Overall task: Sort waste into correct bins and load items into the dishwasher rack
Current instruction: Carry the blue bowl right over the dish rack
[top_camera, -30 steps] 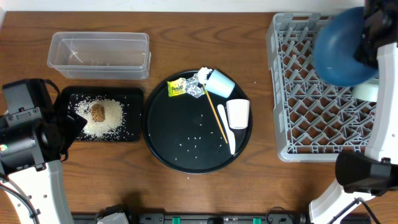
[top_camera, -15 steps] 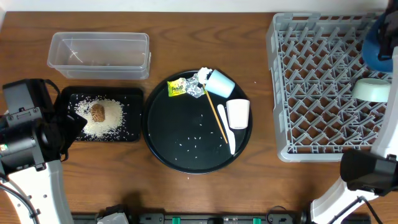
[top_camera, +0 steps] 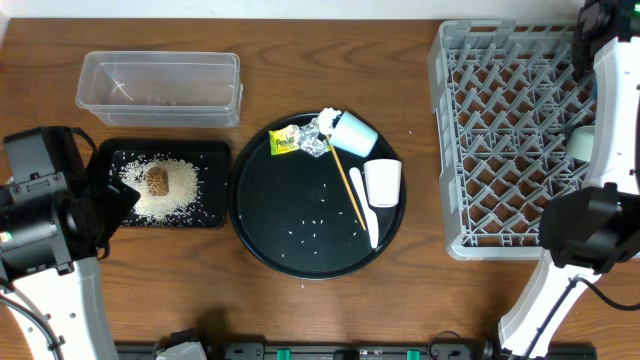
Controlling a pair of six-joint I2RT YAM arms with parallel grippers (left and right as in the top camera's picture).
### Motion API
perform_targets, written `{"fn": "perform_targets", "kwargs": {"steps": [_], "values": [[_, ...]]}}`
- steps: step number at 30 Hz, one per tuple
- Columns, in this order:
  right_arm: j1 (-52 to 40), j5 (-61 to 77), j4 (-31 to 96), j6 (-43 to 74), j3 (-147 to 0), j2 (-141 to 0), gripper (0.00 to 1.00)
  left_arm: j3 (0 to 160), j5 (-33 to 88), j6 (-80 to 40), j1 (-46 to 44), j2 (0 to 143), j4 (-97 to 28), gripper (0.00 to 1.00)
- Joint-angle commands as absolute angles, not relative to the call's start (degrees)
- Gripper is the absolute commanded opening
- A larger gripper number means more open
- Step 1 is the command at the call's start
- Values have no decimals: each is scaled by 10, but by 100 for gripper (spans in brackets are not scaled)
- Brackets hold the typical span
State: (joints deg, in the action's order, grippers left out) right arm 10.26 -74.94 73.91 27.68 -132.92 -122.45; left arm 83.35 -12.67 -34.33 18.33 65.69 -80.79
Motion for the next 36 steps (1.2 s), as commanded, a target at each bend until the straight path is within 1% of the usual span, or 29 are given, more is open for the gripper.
{"fn": "perform_targets", "kwargs": {"steps": [1, 5, 9, 14, 18, 30, 32, 34, 36], "values": [[102, -821, 711, 222, -1324, -1224, 1, 836, -138, -346, 186, 659, -809, 98], [98, -845, 687, 200, -1297, -1231, 1, 836, -138, -346, 186, 659, -809, 98], [91, -900, 651, 186, -1241, -1232, 1, 836, -138, -346, 186, 658, -809, 98], [84, -908, 509, 37, -1169, -1232, 3, 836, -138, -346, 186, 658, -809, 98], [77, -908, 432, -23, -1138, -1232, 3, 836, -138, -346, 186, 659, -809, 98], [44, -908, 391, -25, -1067, -1234, 3, 836, -138, -346, 186, 659, -809, 98], [42, -908, 385, -25, -1061, -1234, 7, 836, -138, -346, 186, 659, -809, 98], [37, -908, 383, -25, -1060, -1234, 14, 836, -138, -346, 186, 659, -809, 98], [27, -907, 378, -28, -1060, -1234, 15, 836, -138, -346, 186, 658, -809, 98]]}}
